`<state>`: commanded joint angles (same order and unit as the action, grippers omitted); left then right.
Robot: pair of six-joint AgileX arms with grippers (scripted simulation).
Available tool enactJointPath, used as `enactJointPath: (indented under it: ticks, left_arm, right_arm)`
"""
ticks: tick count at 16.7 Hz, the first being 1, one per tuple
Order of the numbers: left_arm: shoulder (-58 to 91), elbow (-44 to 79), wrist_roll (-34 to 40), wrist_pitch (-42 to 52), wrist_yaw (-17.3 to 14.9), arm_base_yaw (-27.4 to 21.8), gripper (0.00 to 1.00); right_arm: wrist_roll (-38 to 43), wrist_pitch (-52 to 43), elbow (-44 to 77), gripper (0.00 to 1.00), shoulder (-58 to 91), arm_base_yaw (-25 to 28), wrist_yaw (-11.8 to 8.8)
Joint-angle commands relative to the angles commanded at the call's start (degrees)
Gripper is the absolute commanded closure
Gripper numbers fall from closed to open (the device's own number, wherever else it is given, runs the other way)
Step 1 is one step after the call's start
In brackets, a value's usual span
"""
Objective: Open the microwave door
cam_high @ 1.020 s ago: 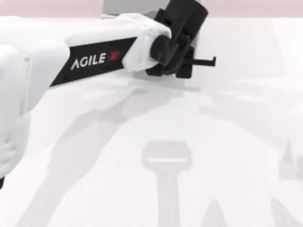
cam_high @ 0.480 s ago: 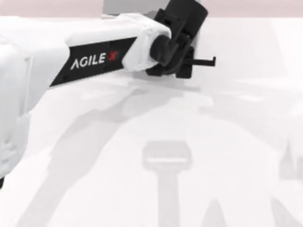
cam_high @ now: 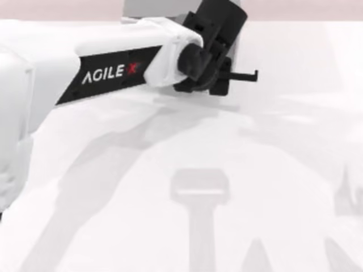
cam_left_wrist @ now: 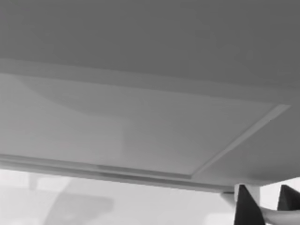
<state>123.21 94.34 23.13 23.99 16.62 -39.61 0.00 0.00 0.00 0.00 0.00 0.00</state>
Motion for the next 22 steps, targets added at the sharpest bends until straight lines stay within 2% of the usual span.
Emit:
enactJointPath:
  ticks: [5, 22]
  left_arm:
    - [-2.6, -3.5, -2.8, -2.4, -1.8, 0.8, 1.0]
    - [-2.6, -3.5, -2.9, -2.4, -1.8, 0.8, 1.0]
  right_arm:
    - [0.0, 0.0, 0.0, 0.0, 0.0, 0.0, 0.0]
    - [0.0, 0.0, 0.0, 0.0, 0.0, 0.0, 0.0]
